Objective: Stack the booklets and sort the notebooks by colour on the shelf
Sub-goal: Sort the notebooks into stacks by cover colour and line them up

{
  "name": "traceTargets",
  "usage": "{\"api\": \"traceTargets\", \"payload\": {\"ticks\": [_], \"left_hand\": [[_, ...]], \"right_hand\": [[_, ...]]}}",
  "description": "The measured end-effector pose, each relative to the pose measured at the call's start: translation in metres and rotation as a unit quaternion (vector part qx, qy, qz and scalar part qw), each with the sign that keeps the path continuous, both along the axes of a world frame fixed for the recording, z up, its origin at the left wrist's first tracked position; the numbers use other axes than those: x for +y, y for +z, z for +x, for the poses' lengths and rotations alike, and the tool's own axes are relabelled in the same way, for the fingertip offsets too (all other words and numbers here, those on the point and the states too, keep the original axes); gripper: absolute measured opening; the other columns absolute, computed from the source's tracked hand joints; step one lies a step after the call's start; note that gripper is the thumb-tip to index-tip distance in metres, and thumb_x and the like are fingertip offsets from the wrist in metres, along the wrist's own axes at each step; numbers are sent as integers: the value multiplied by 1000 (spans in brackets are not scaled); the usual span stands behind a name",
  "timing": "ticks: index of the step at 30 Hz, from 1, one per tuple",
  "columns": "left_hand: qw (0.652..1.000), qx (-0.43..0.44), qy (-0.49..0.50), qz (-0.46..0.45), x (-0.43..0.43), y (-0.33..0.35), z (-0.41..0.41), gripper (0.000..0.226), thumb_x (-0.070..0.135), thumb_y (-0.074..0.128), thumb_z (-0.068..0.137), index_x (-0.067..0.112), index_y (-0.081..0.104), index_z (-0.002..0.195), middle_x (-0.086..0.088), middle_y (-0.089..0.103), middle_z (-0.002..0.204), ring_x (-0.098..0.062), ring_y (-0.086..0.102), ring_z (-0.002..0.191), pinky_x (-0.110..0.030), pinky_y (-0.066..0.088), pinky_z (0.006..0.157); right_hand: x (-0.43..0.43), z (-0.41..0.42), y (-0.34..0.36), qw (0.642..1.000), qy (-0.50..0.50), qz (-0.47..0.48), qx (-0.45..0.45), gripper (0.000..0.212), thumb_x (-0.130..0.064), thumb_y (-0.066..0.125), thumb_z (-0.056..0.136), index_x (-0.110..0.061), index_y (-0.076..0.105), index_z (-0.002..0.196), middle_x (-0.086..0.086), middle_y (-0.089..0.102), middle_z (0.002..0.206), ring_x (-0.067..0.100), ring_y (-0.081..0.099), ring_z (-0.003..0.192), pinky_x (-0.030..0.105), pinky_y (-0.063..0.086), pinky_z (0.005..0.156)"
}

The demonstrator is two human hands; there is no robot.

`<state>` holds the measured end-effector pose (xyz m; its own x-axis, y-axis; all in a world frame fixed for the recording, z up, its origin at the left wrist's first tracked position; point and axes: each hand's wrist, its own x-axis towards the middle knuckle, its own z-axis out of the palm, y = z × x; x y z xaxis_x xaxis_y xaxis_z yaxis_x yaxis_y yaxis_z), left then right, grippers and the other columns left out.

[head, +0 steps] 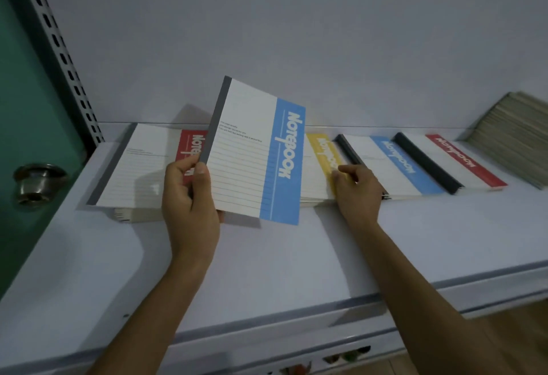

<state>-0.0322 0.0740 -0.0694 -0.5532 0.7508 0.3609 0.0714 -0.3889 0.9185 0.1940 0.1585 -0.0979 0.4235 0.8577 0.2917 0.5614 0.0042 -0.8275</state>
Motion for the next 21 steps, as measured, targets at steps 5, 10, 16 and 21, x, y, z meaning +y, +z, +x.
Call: {"api": "traceTargets", "payload": {"ticks": [5,10,16,21], "left_hand": [[1000,6,4,5,2,7,42,14,21,42,101,32,51,99,23,64,72,1,61,60,-14,43,39],[1000,-14,-8,5,16,10,109,12,23,43,100,33,49,98,19,67,74,1,64,64,-12,44,43],[994,27,-94,-39,37,5,210,11,22,45,99,33,46,102,18,71,86,-3,68,80,-17,51,55],[951,279,-83,-101,63,3,252,48,29,55,93,18,36,136,8,57,126,1,56,110,-12,47,84]], "right_hand": [[-3,1,3,998,20,26,45,22,-17,56,90,-14,66,109,1,63,117,16,56,111,27,41,92],[-28,29,29,958,38,184,215,21,-28,49,98,-15,66,100,-13,71,91,3,65,91,19,51,79],[-12,135,46,948,136,83,275,10,-38,64,87,-29,66,92,-22,70,76,-8,64,71,6,45,55],[37,201,33,987,150,-24,58,34,-35,62,90,-26,56,122,-16,62,106,0,61,88,13,44,67]]}}
